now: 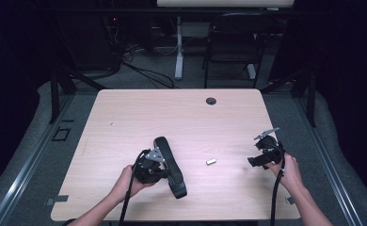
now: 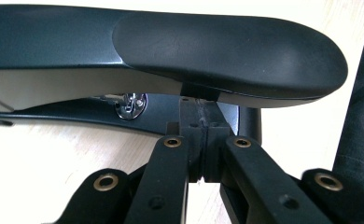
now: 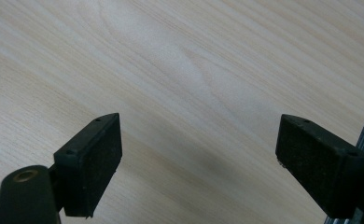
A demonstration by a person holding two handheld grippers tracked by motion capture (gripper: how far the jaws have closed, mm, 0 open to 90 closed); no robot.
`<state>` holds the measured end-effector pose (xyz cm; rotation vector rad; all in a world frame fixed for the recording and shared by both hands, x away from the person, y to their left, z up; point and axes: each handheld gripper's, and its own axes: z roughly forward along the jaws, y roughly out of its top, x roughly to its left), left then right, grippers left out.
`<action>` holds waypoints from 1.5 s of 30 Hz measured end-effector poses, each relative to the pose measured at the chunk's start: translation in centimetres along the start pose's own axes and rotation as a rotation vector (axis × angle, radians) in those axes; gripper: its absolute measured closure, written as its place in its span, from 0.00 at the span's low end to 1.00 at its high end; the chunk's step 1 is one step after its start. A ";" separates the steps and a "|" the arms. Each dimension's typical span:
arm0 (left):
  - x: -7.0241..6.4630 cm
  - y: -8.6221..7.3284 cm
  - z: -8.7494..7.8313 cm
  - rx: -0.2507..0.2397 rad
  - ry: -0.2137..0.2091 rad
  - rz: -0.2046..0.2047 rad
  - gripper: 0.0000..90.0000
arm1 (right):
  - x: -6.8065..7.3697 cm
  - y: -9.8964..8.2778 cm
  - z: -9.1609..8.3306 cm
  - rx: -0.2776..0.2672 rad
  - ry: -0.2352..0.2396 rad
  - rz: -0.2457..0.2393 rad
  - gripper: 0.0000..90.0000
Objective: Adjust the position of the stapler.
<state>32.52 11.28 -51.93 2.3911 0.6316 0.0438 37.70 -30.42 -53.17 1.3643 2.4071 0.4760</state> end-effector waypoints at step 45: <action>0.8 2.5 -0.7 -0.045 -0.056 -0.002 0.43 | 5.2 4.2 -1.3 -0.113 0.196 -0.010 0.06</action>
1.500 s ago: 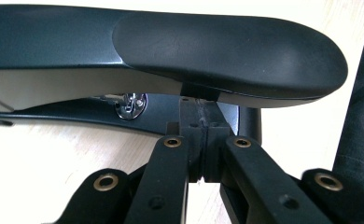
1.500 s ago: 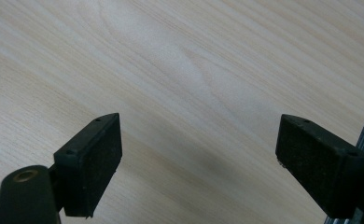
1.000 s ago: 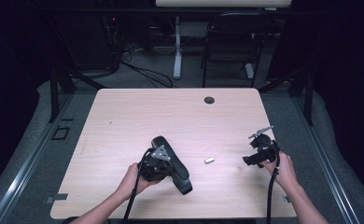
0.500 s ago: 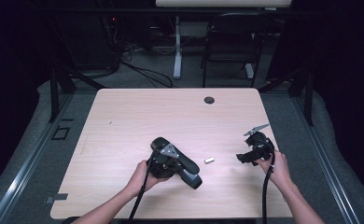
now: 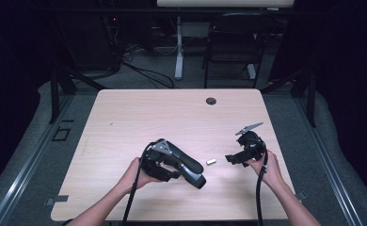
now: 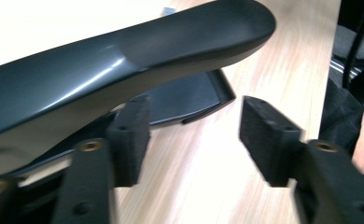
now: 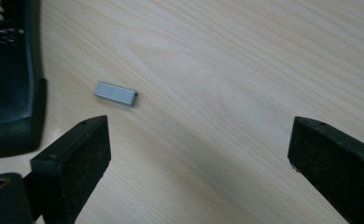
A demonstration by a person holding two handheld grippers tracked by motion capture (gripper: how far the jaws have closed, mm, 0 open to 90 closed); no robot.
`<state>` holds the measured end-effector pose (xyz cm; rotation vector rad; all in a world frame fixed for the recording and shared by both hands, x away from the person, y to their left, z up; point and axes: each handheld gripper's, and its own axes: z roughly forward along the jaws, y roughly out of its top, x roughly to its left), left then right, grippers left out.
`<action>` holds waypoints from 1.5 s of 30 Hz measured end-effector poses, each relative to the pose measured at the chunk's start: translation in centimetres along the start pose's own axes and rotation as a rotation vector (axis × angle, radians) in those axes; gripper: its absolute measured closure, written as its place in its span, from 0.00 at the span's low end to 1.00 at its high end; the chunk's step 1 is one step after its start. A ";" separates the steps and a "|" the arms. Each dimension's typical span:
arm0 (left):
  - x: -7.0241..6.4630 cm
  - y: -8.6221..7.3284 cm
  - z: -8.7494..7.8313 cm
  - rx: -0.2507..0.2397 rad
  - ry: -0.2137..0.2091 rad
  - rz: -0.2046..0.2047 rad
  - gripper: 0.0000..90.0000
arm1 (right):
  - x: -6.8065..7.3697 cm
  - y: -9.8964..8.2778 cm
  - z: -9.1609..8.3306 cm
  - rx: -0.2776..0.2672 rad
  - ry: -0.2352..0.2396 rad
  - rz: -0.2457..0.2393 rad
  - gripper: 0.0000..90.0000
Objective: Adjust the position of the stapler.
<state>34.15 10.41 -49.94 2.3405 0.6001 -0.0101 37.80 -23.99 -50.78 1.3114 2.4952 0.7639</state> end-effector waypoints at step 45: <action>9.1 -4.8 -1.4 -0.040 0.131 -0.215 0.00 | 13.4 5.7 2.8 -0.038 0.142 -0.333 0.63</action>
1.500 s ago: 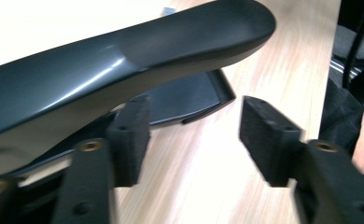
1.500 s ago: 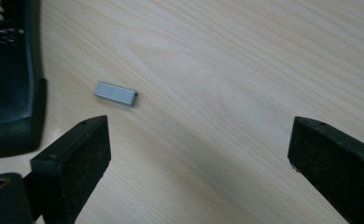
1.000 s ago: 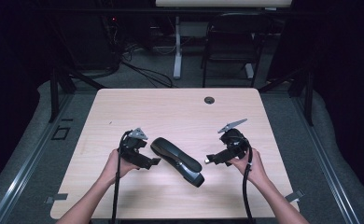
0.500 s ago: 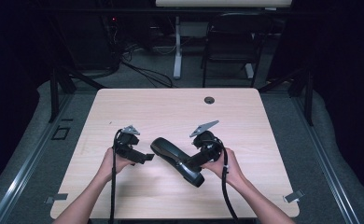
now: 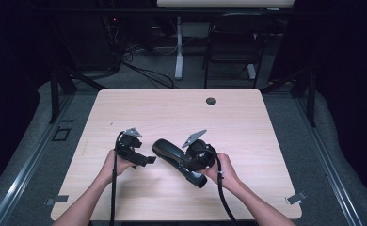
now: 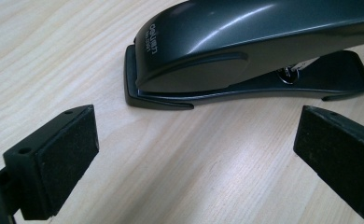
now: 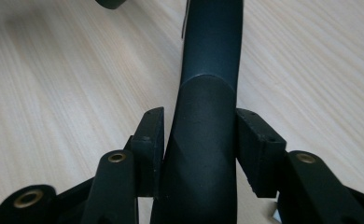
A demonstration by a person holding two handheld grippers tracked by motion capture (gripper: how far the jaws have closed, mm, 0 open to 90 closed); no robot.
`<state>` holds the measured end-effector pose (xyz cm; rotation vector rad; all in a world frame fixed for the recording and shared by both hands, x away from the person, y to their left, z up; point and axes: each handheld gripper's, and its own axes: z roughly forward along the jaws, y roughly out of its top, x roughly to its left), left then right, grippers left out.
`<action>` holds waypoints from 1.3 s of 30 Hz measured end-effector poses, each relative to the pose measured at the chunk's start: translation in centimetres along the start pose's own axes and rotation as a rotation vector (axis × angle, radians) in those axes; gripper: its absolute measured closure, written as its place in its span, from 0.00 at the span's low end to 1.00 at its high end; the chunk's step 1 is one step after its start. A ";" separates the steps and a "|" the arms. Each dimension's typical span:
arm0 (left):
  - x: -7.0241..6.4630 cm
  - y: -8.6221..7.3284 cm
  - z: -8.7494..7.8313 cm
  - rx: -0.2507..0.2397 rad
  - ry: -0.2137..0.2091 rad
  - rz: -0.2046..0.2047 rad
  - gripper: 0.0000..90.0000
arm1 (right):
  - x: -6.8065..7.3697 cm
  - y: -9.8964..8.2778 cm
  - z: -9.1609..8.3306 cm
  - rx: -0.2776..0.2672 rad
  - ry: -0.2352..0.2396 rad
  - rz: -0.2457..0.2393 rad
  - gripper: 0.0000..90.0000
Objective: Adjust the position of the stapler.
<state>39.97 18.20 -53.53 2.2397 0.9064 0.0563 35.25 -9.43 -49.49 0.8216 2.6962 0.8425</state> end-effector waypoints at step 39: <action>-4.0 0.4 1.3 0.009 -0.149 0.215 0.18 | -3.0 -2.7 -2.3 0.052 0.250 -0.234 0.49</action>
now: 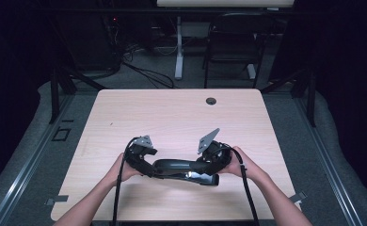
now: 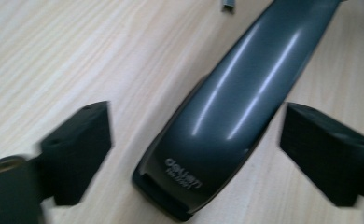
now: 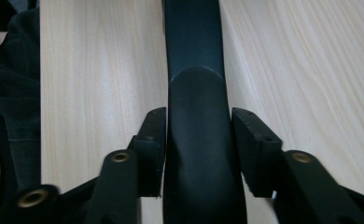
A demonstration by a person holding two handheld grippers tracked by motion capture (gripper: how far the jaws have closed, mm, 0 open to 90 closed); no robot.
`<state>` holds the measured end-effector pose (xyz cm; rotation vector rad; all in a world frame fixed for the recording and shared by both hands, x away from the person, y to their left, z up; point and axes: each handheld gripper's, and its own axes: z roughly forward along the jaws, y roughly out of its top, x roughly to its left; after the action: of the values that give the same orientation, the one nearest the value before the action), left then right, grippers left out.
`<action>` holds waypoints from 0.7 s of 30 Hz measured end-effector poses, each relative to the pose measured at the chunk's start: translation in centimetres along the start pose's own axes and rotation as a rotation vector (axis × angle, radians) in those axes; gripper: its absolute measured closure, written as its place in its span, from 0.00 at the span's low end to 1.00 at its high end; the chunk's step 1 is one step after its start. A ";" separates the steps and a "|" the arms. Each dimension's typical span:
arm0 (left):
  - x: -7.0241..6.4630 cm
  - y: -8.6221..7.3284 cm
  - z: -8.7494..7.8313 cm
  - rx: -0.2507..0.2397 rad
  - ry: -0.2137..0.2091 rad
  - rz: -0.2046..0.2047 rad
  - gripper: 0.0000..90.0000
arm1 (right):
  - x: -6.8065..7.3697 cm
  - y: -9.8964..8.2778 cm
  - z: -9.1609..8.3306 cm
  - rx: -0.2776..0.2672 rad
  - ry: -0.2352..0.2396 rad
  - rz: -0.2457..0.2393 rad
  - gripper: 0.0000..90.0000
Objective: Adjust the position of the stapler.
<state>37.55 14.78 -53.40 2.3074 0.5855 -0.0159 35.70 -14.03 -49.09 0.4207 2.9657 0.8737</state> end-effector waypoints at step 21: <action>-0.7 0.1 0.5 0.046 -0.008 0.083 0.38 | -0.1 -3.3 -2.1 0.021 -0.138 0.147 0.58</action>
<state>37.01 14.12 -53.53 2.3731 0.4902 0.0010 34.73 -17.83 -49.14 0.6787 2.8493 0.7897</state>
